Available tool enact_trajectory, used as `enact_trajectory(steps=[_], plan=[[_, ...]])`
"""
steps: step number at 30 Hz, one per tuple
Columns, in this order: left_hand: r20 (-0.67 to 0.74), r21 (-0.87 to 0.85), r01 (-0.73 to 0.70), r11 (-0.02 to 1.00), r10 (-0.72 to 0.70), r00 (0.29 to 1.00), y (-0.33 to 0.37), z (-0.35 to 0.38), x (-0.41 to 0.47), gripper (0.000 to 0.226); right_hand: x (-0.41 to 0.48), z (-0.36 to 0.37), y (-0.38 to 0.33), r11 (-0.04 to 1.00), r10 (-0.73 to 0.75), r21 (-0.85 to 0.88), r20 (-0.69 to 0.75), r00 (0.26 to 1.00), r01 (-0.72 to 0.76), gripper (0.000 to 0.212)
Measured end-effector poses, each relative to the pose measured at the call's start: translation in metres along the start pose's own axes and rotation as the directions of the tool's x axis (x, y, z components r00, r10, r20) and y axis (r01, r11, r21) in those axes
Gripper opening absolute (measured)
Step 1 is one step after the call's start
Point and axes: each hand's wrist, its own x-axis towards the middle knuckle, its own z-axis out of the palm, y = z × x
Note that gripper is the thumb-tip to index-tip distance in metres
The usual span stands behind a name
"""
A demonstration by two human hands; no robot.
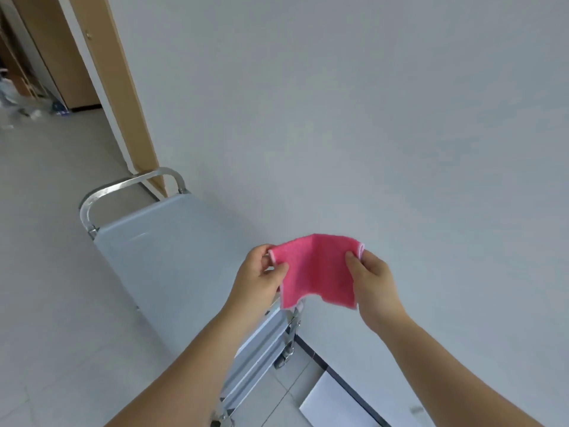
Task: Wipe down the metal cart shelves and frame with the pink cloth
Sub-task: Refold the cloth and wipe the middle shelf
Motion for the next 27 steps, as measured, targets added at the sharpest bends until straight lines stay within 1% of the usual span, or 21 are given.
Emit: enact_trajectory(steps=[2, 5, 8, 13, 17, 21, 24, 27], plan=[[0.097, 0.063, -0.002, 0.998, -0.004, 0.995, -0.002, -0.024, 0.005, 0.024, -0.015, 0.013, 0.0, 1.0, 0.002, -0.014, -0.073, 0.997, -0.003, 0.026], [0.216, 0.081, -0.009, 0.997, -0.008, 0.976, -0.007, -0.046, 0.009, 0.022, -0.043, 0.027, -0.001, 1.0, 0.011, -0.016, -0.196, 0.981, -0.015, 0.026], [0.301, 0.09, 0.019, 0.996, -0.045, 0.952, -0.014, -0.056, 0.002, 0.021, -0.077, 0.033, 0.007, 0.999, 0.053, 0.005, -0.3, 0.953, -0.054, 0.026], [0.427, 0.083, 0.007, 0.997, -0.042, 0.903, -0.016, -0.058, -0.023, 0.016, -0.13, 0.031, 0.013, 0.995, 0.08, -0.017, -0.424, 0.902, -0.096, 0.026], [0.481, 0.063, -0.025, 0.998, -0.008, 0.877, -0.01, -0.06, -0.05, 0.015, -0.175, 0.03, 0.019, 0.992, 0.064, -0.066, -0.488, 0.87, -0.11, 0.027], [0.518, 0.088, -0.062, 0.994, 0.008, 0.855, -0.008, -0.078, -0.086, 0.014, -0.228, 0.039, 0.019, 0.989, 0.03, -0.108, -0.527, 0.849, -0.102, 0.028], [0.523, 0.088, -0.061, 0.994, 0.006, 0.853, -0.011, -0.105, -0.117, 0.014, -0.267, 0.056, 0.024, 0.985, 0.039, -0.12, -0.532, 0.846, -0.12, 0.029], [0.515, 0.084, -0.064, 0.994, 0.011, 0.857, -0.016, -0.14, -0.141, 0.015, -0.296, 0.083, 0.029, 0.985, 0.054, -0.117, -0.507, 0.86, -0.131, 0.027]])
